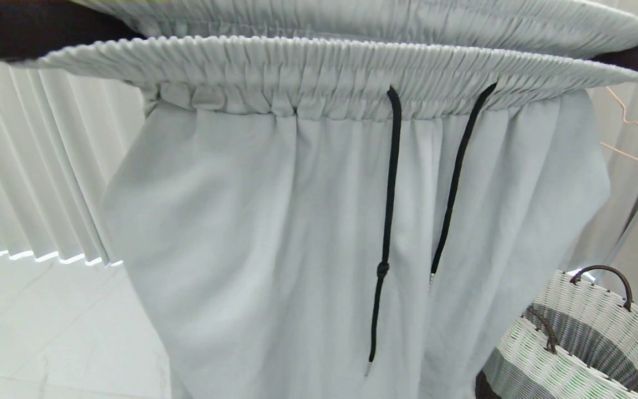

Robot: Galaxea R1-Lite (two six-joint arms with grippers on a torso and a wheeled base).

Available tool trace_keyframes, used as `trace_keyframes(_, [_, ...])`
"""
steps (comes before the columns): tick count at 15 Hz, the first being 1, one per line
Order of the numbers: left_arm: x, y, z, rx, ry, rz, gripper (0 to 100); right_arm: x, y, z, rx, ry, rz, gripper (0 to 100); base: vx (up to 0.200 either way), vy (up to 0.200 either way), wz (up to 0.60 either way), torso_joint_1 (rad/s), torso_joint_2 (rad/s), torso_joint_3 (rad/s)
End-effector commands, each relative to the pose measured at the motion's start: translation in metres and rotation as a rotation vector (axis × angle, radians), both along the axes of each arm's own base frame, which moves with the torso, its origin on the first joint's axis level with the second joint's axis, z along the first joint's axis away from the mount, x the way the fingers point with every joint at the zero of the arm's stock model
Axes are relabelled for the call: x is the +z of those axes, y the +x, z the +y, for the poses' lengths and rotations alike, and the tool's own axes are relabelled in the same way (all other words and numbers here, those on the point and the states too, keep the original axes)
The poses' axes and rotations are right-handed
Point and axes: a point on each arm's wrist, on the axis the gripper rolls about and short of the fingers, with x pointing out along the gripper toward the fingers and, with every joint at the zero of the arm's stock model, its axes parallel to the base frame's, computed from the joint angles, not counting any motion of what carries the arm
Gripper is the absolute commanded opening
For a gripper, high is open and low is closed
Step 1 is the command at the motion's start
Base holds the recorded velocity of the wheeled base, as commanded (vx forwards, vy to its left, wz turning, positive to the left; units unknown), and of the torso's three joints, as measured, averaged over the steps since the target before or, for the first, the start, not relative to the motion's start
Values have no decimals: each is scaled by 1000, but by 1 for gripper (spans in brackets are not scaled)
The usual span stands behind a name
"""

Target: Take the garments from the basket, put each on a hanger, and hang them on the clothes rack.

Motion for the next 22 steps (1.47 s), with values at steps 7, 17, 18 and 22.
trace_keyframes(7, [-17, 22, -21, 37, 80, 48, 0, -7, -18, -15, -20, -16, 20, 0, 0, 0, 0, 0, 0, 0])
trace_keyframes(17, [-18, 23, -21, 47, 84, 51, 0, -21, -31, -21, 16, -39, 46, 100, 0, 0, 0, 0, 0, 0])
trace_keyframes(18, [-19, 24, -20, 60, 88, 50, 0, -23, -33, -23, 13, -42, 48, 100, 0, 0, 0, 0, 0, 0])
trace_keyframes(22, [-30, 29, -1, 175, 189, 24, 0, -44, -27, -38, -223, -133, 92, 100, 0, 0, 0, 0, 0, 0])
